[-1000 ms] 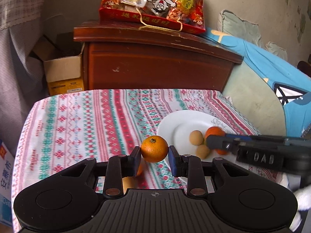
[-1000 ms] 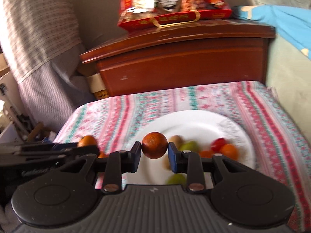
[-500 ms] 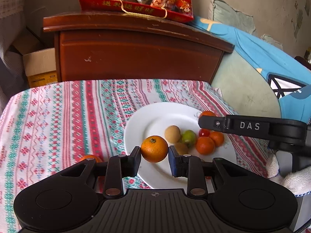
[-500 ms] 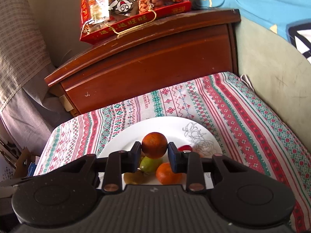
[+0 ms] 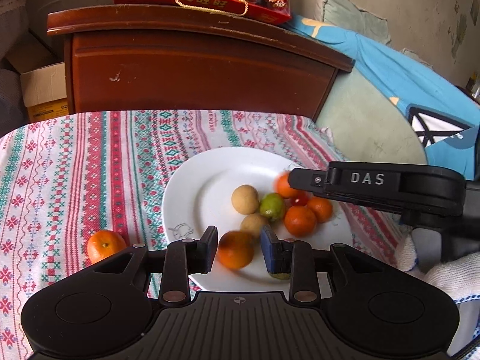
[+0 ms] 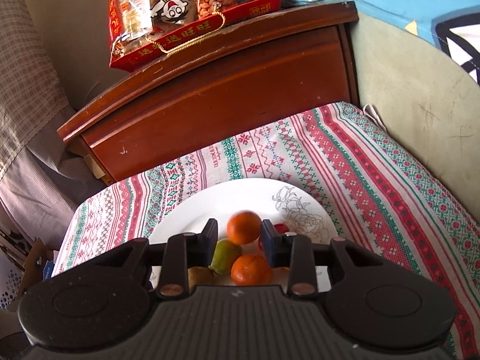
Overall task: Organize fruits
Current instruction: 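Carry both tangerines onto the white plate and open both grippers, then move both grippers back to the last tangerine and kiwi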
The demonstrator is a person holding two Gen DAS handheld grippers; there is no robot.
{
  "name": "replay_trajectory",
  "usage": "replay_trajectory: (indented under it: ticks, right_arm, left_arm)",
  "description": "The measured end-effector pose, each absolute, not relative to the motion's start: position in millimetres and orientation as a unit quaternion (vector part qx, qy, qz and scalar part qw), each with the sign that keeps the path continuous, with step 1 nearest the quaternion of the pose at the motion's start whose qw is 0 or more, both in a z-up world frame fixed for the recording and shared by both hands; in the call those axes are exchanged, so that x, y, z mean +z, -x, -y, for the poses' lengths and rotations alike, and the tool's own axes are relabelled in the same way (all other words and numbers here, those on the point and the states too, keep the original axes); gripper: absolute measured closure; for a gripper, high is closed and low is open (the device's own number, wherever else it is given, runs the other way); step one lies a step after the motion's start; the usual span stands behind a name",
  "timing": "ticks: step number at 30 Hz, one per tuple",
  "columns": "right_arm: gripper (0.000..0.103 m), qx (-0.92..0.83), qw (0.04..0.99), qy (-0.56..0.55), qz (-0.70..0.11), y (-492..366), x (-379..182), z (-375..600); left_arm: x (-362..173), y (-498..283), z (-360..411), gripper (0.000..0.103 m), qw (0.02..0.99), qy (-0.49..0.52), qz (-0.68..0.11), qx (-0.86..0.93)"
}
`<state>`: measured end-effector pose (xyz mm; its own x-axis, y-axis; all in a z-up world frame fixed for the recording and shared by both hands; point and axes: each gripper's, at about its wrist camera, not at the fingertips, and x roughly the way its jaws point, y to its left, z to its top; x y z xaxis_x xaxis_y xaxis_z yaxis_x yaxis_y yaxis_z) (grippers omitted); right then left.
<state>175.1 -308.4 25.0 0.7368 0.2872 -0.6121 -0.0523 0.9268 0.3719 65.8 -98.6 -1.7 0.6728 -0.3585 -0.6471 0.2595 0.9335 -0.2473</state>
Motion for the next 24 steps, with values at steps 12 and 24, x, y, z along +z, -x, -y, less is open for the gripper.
replay_trajectory:
  ticks: [12, 24]
  right_arm:
    - [0.069, 0.117, 0.919, -0.154, -0.344, -167.3, 38.7, 296.4]
    - [0.068, 0.176, 0.916, -0.118, -0.341, -152.5, 46.9, 260.4]
  left_arm:
    - [33.6, -60.8, 65.6, 0.063, 0.925, 0.067, -0.358, -0.108]
    - [50.5, -56.5, 3.2, 0.063, 0.923, 0.082, -0.375, -0.034]
